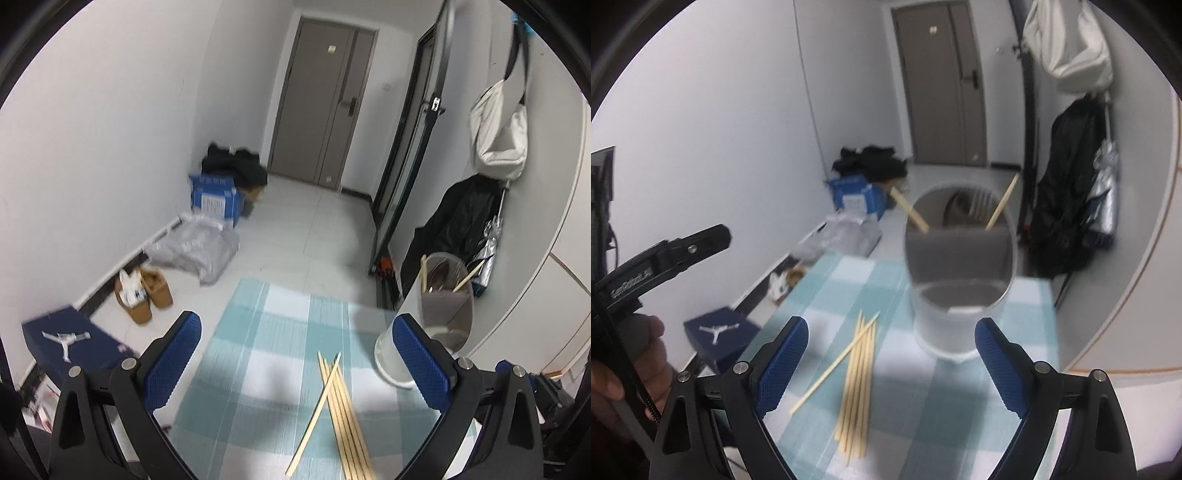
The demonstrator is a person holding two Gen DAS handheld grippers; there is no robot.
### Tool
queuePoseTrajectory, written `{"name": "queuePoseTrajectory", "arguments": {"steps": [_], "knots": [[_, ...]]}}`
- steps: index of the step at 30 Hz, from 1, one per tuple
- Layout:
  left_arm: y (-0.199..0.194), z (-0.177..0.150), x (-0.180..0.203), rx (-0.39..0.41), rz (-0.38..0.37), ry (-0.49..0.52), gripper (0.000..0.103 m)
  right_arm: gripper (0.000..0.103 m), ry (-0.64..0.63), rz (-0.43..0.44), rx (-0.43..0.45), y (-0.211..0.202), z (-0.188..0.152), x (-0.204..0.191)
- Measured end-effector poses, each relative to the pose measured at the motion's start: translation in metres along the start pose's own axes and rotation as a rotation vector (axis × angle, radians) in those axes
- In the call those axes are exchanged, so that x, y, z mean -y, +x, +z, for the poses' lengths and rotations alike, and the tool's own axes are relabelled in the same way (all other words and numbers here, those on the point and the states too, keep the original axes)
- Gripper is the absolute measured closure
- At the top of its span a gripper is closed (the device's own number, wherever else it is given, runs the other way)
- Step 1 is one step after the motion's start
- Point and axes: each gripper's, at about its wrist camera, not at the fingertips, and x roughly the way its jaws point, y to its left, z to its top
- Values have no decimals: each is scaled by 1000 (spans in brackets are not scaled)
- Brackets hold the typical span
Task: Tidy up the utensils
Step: 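Move both open tools back over the chopsticks on the mat, then lower the right tool and grasp one wooden chopstick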
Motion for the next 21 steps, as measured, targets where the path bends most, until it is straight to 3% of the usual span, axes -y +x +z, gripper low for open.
{"name": "queuePoseTrajectory", "arguments": {"steps": [6, 13, 16, 21], "knots": [[10, -4, -9, -21, -8, -2, 1, 11, -34, 42, -99, 34, -18, -8], [28, -4, -24, -129, -15, -54, 1, 11, -31, 52, -210, 79, -36, -13], [33, -4, -34, -152, -33, -100, 1, 11, -45, 11, -231, 94, -38, -14], [41, -4, -43, -179, 6, -108, 1, 11, -52, -53, -278, 119, -41, -9]]}}
